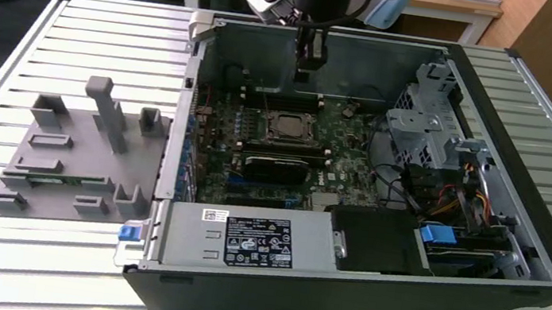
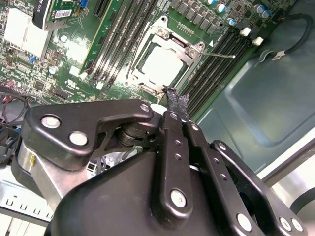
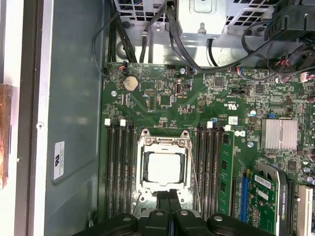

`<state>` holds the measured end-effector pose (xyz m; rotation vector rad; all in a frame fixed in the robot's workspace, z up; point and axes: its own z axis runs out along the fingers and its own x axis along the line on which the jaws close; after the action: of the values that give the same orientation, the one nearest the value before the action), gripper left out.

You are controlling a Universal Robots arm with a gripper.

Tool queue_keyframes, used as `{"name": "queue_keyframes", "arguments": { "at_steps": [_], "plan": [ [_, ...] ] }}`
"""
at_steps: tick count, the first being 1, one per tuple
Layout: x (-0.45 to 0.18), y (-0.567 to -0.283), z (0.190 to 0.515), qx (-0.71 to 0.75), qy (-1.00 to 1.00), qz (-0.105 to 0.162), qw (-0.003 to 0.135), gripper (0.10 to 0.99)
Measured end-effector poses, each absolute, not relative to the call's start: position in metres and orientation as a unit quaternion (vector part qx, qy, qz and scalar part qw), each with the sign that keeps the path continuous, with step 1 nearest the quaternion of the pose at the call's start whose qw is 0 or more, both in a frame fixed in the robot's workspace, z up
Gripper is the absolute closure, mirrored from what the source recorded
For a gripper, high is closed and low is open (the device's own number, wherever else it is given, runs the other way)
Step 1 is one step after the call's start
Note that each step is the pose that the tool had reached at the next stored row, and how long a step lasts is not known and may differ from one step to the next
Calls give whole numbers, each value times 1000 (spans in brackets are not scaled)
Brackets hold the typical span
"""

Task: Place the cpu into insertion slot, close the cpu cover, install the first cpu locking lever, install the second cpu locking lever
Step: 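Install the first cpu locking lever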

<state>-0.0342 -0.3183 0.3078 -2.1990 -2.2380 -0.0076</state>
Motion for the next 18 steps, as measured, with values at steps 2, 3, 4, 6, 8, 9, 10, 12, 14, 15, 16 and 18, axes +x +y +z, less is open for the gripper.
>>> {"name": "queue_keyframes", "arguments": {
  "at_steps": [2,3,4,6,8,9,10,12,14,15,16,18],
  "plan": [
    [-34,-318,309,-701,-713,-2,2,969],
    [-34,-318,309,-701,-713,-2,2,969],
    [-34,-318,309,-701,-713,-2,2,969],
    [-34,-318,309,-701,-713,-2,2,969],
    [-34,-318,310,-701,-714,-2,2,969],
    [-34,-318,310,-701,-714,-2,2,969],
    [-34,-318,311,-701,-714,-2,2,969],
    [-34,-318,311,-700,-714,-2,2,969],
    [-34,-318,312,-700,-714,-2,2,969],
    [-34,-318,312,-700,-714,-2,2,969],
    [-34,-318,312,-700,-714,-2,2,969],
    [-34,-318,312,-700,-714,-2,2,969]
  ]
}}
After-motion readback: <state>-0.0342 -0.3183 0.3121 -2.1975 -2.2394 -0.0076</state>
